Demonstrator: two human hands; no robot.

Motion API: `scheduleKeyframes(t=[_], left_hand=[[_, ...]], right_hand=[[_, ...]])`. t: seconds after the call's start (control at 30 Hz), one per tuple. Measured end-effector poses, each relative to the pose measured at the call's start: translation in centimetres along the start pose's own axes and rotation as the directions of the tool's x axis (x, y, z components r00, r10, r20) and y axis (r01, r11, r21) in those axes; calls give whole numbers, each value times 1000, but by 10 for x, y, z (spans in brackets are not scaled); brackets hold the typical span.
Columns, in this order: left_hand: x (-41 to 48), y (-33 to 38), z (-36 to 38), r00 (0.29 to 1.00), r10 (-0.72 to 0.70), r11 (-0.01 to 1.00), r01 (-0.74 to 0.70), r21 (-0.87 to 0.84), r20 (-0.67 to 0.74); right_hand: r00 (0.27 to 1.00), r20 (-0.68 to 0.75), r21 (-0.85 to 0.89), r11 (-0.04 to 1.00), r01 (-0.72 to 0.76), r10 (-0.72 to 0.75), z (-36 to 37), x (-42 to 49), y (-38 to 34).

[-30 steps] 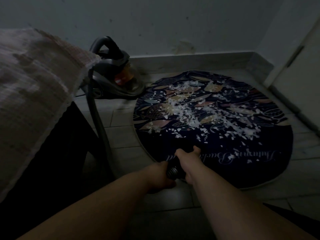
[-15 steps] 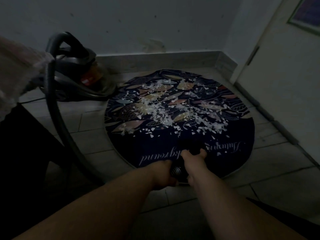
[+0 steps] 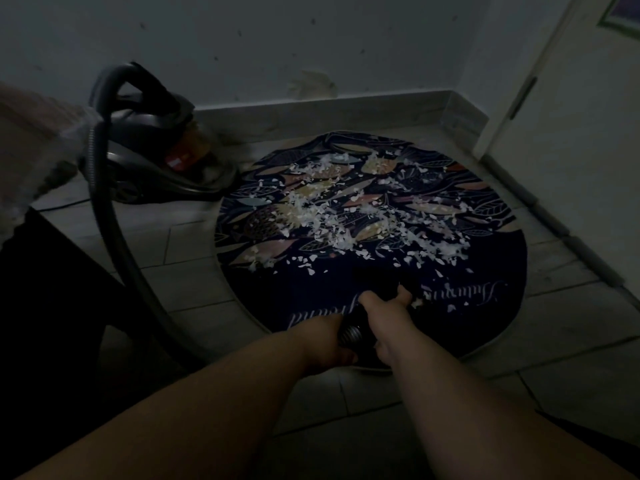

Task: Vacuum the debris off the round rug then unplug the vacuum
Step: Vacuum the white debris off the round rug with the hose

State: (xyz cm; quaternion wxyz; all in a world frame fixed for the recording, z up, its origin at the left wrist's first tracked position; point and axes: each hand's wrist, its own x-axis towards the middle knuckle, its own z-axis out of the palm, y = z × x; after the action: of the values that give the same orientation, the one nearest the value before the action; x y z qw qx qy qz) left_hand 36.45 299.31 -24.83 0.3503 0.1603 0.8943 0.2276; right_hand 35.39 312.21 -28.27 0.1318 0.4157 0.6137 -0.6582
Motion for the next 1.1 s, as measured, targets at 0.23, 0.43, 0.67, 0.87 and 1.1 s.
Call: scheduleKeyframes(t=[0.23, 0.43, 0.67, 0.87, 1.1], left_hand=[[-15, -25, -9, 997, -57, 998, 55, -41, -53], [-31, -47, -17, 989, -121, 992, 117, -47, -80], [-48, -75, -28, 970, -215, 976, 210, -48, -111], [-54, -88, -37, 958, -255, 965, 245, -88, -132], [-51, -86, -37, 960, -255, 960, 237, -146, -117]], right_hand=[[997, 73, -88, 996, 16, -10, 29, -6, -2], [991, 137, -162, 987, 14, 8, 61, -13, -2], [978, 203, -212, 977, 9, 35, 98, -18, 2], [957, 284, -216, 976, 9, 54, 118, -17, -1], [954, 290, -228, 974, -1, 69, 118, -15, -3]])
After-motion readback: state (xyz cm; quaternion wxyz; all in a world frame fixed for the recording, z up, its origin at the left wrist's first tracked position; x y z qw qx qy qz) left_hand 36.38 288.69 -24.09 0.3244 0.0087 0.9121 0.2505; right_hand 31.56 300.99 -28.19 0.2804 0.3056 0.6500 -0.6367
